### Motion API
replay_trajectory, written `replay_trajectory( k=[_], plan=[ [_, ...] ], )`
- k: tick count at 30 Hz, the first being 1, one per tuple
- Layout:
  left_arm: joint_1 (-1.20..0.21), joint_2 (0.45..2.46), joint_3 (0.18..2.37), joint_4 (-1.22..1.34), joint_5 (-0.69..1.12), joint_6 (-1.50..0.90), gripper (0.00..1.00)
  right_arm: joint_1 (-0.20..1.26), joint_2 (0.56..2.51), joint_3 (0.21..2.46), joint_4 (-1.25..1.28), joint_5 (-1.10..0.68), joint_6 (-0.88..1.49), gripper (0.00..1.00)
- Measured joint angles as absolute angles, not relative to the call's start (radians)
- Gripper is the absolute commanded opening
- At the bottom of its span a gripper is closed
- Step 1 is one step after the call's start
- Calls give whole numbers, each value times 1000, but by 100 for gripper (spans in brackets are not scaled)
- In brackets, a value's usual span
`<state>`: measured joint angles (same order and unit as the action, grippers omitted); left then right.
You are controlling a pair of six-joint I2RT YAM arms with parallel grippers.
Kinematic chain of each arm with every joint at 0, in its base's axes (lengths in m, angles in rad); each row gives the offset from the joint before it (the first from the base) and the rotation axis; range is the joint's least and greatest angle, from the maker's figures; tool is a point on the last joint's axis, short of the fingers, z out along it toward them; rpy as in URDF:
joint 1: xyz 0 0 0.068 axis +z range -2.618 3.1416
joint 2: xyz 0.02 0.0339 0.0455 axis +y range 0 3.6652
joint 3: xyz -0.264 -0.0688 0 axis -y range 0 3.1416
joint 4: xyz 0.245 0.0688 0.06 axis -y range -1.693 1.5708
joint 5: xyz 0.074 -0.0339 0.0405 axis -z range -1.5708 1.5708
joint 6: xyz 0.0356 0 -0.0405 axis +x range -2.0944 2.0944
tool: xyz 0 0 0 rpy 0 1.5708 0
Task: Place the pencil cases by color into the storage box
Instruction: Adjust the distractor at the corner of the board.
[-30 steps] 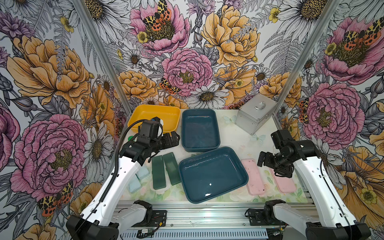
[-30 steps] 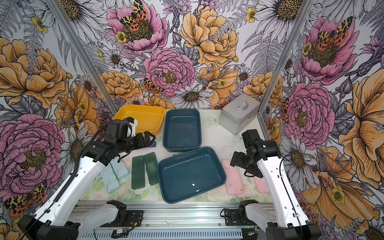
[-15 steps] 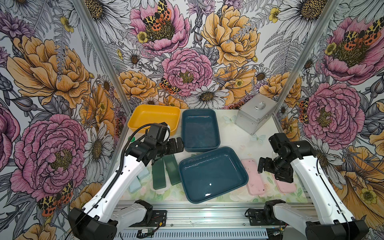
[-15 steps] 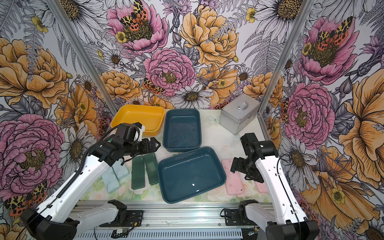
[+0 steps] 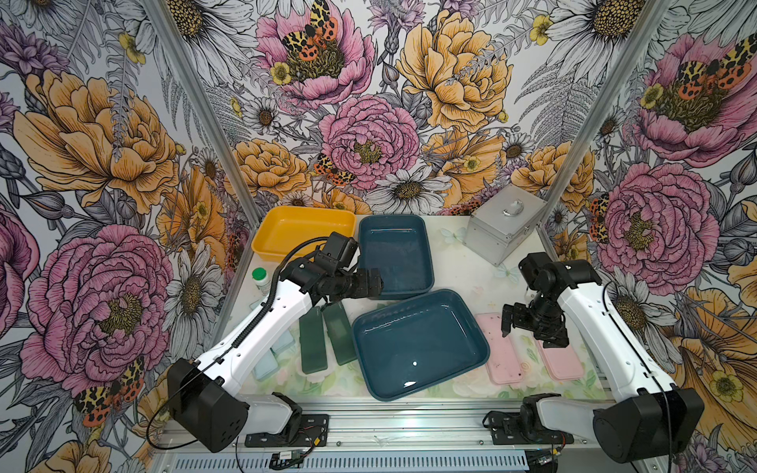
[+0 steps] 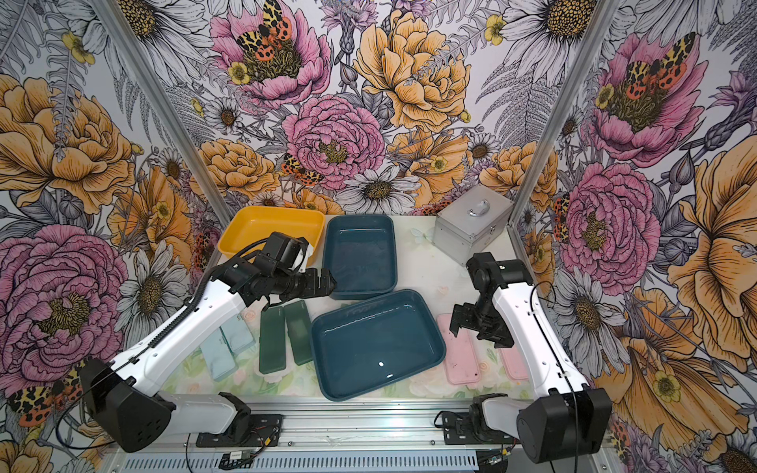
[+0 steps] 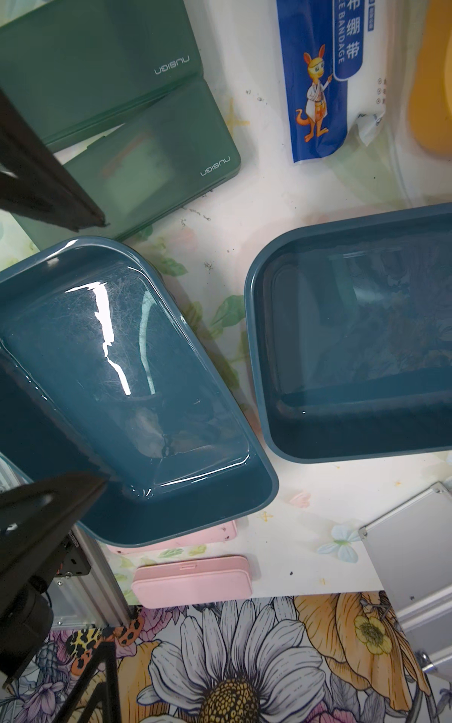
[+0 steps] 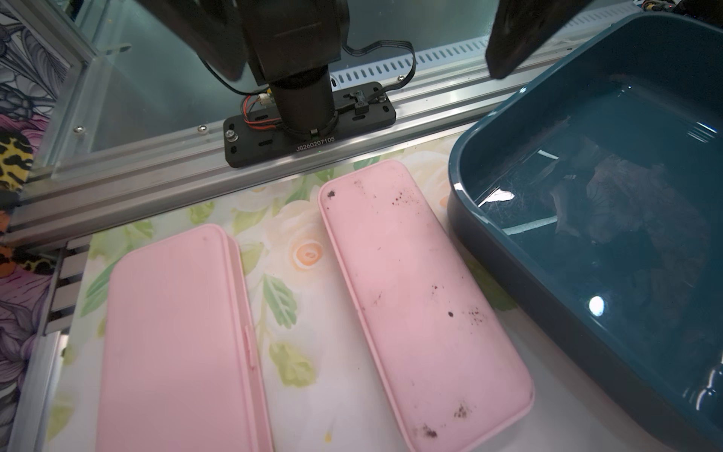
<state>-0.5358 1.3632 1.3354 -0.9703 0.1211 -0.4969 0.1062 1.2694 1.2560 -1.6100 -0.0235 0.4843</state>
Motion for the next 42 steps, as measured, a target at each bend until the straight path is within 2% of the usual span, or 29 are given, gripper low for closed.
replay_trajectory(
  k=[4,14,19,27,34,42],
  plan=[
    [-534,1423,1390,-979,135,-491,99,106,1333,1289,-1571,-23,455,91],
    [-534,1499,1430,-1032,138,-488,99,106,1457,1346,-1473,17,390,89],
    [-527,1535,1493,-1044,134,-474,99,107,1636,1606,-1441,17,365,85],
    [-496,1745,1710,-1047,133,-473,99,138,1963,1976,-1394,-20,347,75],
    [-463,1882,1888,-1046,170,-484,99,182,2110,2168,-1355,-39,358,75],
    [-358,2009,1992,-1046,247,-472,99,250,2306,2565,-1291,-43,395,75]
  ],
)
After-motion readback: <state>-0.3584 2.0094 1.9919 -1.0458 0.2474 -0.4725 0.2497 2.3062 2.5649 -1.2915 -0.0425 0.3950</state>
